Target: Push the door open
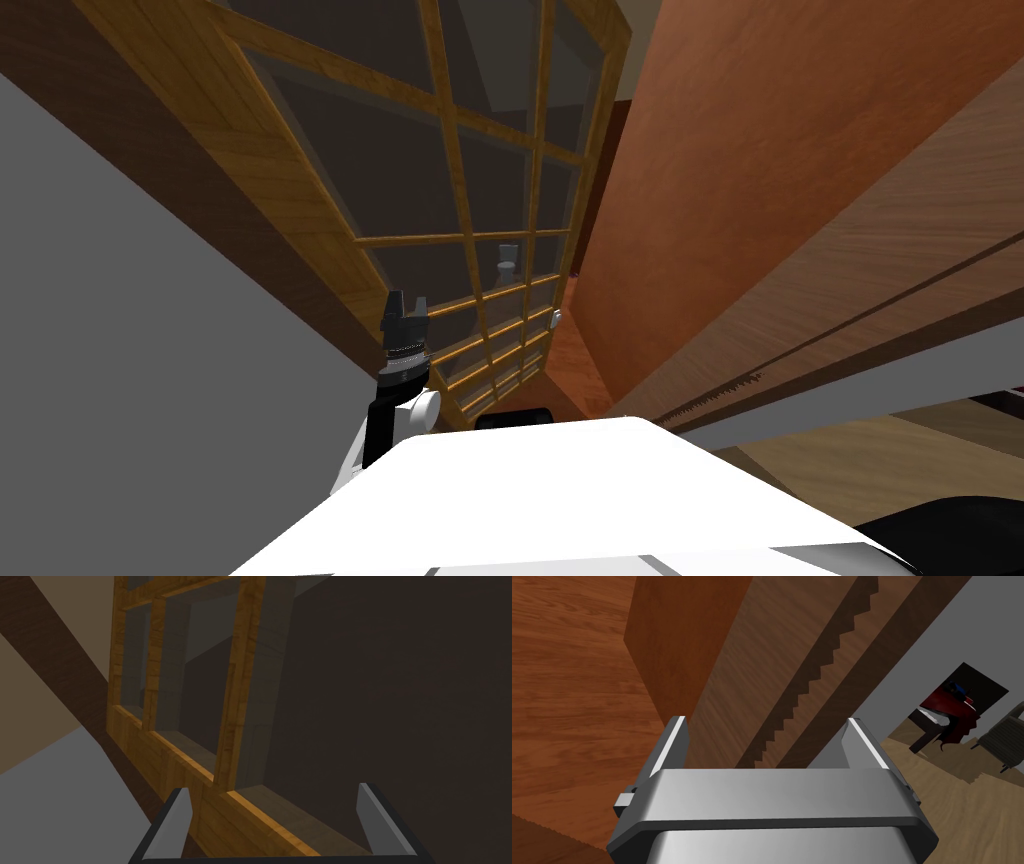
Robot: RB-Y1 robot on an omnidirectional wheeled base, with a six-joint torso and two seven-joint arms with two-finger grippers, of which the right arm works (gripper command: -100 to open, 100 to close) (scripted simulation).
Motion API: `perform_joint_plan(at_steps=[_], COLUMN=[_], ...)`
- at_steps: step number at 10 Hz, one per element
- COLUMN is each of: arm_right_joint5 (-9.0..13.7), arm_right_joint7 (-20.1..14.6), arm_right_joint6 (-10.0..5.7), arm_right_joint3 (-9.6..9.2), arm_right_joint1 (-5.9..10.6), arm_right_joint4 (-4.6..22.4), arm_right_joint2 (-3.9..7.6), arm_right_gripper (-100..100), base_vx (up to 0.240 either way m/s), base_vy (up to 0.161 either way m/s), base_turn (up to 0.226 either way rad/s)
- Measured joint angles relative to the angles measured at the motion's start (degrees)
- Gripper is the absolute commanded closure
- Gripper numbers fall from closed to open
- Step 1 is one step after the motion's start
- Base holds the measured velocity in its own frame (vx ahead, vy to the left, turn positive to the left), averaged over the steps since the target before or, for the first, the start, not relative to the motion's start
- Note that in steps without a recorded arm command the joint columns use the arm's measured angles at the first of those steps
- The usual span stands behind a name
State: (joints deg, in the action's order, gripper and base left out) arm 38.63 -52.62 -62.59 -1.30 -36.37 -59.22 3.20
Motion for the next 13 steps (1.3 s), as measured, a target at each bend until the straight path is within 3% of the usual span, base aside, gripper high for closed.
perform_joint_plan(at_steps=[3, 6, 7, 8, 13], arm_right_joint5=[0.0, -0.1, 0.0, 0.1, 0.7], arm_right_joint7=[0.9, 0.3, 0.3, 0.6, 1.2], arm_right_joint6=[-0.04, 0.06, -0.03, -0.13, -0.24], arm_right_joint3=[0.11, -0.11, -0.10, 0.20, 1.09], arm_right_joint1=[-0.21, -0.90, -0.84, 0.21, -1.28], arm_right_joint4=[-0.6, -0.8, -0.8, 0.1, -0.5], arm_right_joint2=[-0.71, -0.35, -0.42, -0.49, -0.44], arm_right_gripper=[-100, -100, -100, -100, -100], base_vx=[0.007, 0.003, -0.006, 0.000, 0.035], base_vy=[-0.003, -0.004, 0.011, 0.000, 0.022], base_turn=[-0.015, 0.011, -0.030, 0.000, -0.044])
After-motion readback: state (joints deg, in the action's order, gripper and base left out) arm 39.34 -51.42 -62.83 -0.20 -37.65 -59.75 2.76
